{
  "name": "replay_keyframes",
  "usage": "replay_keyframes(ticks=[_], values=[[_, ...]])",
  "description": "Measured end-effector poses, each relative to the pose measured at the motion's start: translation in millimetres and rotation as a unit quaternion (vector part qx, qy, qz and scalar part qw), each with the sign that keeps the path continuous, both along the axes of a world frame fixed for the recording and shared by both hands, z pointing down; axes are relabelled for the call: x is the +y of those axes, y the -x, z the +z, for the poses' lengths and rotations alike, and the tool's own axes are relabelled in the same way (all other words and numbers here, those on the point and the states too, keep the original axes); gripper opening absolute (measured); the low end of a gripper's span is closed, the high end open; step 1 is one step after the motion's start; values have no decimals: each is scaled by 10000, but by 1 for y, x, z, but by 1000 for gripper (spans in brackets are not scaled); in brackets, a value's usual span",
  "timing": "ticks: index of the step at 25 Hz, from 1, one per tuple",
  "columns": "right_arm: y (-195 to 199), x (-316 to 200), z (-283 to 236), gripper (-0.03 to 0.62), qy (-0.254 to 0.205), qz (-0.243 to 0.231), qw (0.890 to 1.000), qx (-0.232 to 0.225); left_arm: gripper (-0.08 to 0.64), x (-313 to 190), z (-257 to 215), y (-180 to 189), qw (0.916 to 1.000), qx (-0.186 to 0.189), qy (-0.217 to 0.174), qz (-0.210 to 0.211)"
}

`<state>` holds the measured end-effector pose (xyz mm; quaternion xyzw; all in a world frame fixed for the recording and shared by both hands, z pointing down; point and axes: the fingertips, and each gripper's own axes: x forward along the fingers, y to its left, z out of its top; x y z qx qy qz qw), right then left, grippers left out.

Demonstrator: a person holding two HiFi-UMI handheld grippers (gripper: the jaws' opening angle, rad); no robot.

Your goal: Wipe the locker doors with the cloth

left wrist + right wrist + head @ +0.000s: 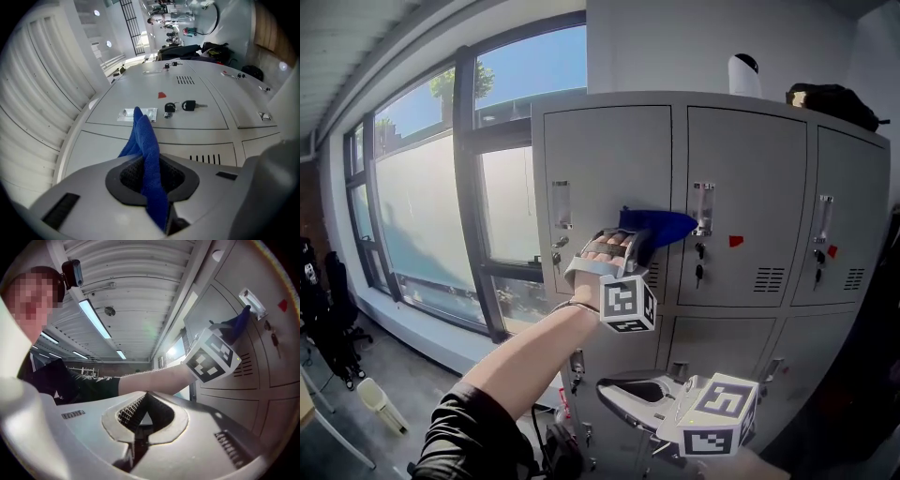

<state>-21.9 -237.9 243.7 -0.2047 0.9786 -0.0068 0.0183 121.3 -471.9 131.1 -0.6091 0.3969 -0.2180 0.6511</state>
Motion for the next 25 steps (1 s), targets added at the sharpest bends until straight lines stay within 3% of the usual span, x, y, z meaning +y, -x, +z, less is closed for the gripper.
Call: replay_keyframes(ticks=[6, 13, 17, 20, 25], values=[[-6, -5, 3, 6, 67, 31, 9999, -108, 60, 12, 6, -9, 9987, -438, -263, 46], [4, -5, 6, 6, 90, -83, 9999, -79, 60, -9, -28, 86, 9979, 319, -163, -531], [13, -4, 11, 6, 137, -203, 9997, -50, 60, -34, -25, 133, 9938, 580, 142, -935], [16, -5, 14, 6, 170, -246, 9995, -52, 60, -39, -11, 129, 9946, 497, 322, -856], [12, -8, 19, 6, 250, -222, 9994, -101, 60, -30, 12, 90, 9973, 329, 394, -532]])
